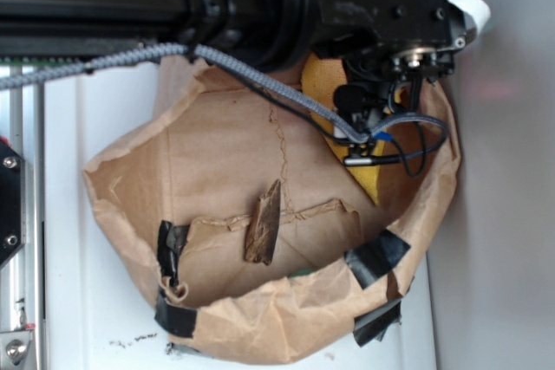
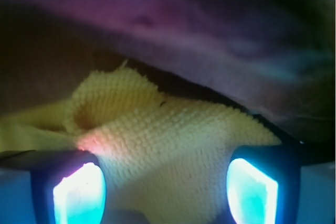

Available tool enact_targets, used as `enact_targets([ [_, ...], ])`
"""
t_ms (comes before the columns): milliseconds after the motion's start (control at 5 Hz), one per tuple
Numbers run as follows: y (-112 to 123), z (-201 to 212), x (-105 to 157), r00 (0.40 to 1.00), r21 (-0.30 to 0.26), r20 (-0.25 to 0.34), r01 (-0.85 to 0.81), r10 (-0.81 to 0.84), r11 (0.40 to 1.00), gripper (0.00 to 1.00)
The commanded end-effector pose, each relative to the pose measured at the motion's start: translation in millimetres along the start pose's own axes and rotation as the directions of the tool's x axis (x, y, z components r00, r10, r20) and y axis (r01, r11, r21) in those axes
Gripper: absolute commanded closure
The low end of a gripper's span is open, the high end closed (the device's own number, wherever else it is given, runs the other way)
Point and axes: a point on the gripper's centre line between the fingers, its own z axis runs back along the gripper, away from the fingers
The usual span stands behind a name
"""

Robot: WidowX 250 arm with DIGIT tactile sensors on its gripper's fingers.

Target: Grab the yellow cloth.

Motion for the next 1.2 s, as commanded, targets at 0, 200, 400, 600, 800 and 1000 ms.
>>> enact_targets([
  [0,-14,-1,25,0.985,-0.038,0.106,-0.136,0.139,0.990,0.00],
  [200,-16,-22,22,0.978,0.030,0.123,-0.173,0.168,0.984,1.00],
  [400,-27,-35,15,0.980,0.072,0.100,-0.177,0.169,0.982,1.00],
  [600,-25,-36,19,0.983,0.088,0.102,-0.161,0.152,0.983,1.00],
  [800,-25,-31,16,0.985,0.083,0.095,-0.155,0.147,0.984,1.00],
  [1000,-21,13,4,0.991,0.001,0.114,-0.069,0.068,0.998,1.00],
])
